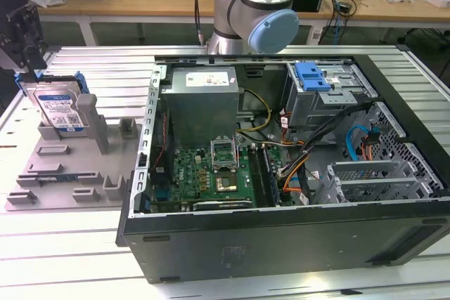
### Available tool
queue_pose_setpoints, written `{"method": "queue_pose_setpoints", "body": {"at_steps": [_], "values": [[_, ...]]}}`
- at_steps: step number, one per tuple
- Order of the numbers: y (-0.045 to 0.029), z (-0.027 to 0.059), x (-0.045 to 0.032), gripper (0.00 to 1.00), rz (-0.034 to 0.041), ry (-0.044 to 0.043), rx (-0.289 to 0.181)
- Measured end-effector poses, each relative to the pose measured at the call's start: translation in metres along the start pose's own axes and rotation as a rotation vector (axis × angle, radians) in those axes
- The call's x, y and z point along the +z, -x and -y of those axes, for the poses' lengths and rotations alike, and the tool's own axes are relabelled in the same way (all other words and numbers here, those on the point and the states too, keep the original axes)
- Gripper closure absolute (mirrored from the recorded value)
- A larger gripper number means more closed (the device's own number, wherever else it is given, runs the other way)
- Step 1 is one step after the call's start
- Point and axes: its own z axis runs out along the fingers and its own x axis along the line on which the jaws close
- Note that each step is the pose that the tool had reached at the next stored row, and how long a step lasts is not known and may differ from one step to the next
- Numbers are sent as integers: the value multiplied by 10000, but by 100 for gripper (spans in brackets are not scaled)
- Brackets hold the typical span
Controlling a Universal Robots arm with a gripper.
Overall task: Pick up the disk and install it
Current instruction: 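Pick up the disk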
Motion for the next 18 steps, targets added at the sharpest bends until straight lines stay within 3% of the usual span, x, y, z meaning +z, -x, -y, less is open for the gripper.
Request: {"method": "queue_pose_setpoints", "body": {"at_steps": [18], "values": [[3, -34, 122, 52, -3, -2, -110]]}}
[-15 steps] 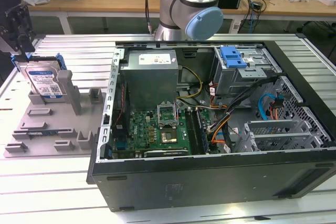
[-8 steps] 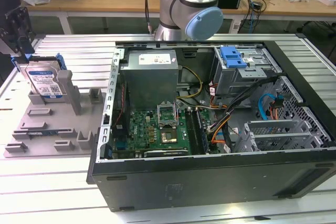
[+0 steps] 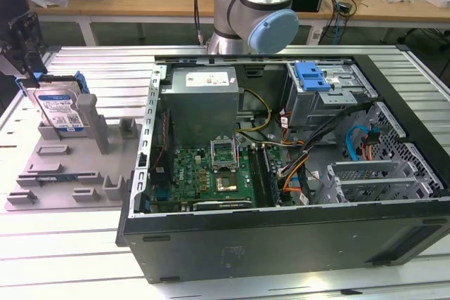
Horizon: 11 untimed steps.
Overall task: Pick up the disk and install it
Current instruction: 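Pick up the disk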
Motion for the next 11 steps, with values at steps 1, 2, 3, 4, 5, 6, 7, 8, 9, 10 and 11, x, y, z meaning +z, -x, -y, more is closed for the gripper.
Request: {"method": "queue_pose_setpoints", "body": {"at_steps": [1, 2, 3, 4, 5, 6, 7, 8, 9, 10, 11], "values": [[0, 0, 6, 52, 0, 0, -4], [0, -1, 14, 52, -1, -1, -10], [0, -1, 21, 52, -1, -1, -15], [1, -2, 29, 52, -1, -1, -20], [1, -3, 36, 52, -1, -1, -26], [1, -4, 45, 52, -1, -1, -32], [1, -5, 51, 52, -1, -1, -35], [1, -5, 58, 52, -1, -1, -39], [1, -5, 64, 52, -2, -1, -42], [1, -6, 72, 52, -1, -2, -46], [2, -7, 87, 52, -2, -1, -53]]}}
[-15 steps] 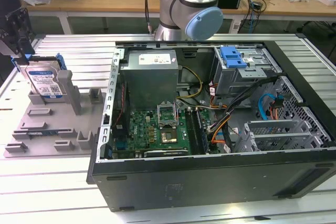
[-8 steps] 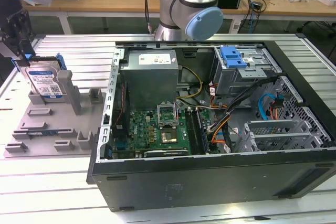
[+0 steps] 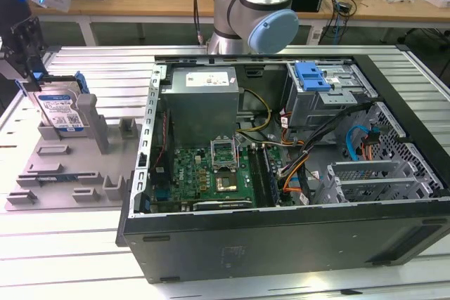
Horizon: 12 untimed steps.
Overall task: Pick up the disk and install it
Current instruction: 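Pick up the disk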
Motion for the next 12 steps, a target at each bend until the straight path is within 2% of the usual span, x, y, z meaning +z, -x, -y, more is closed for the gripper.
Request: {"method": "queue_pose_setpoints", "body": {"at_steps": [12], "values": [[0, 0, 86, 52, -1, 0, -16]]}}
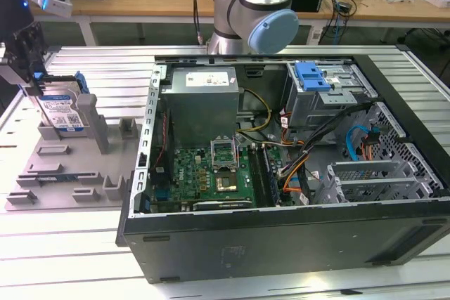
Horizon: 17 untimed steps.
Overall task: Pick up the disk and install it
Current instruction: 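Pick up the disk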
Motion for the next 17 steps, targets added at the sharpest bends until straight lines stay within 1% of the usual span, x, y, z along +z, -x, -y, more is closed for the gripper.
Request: {"method": "queue_pose_setpoints", "body": {"at_steps": [7, 17], "values": [[-20, 0, 16, 52, 33, -2, 1], [-22, 1, 53, 52, 45, -1, -1]]}}
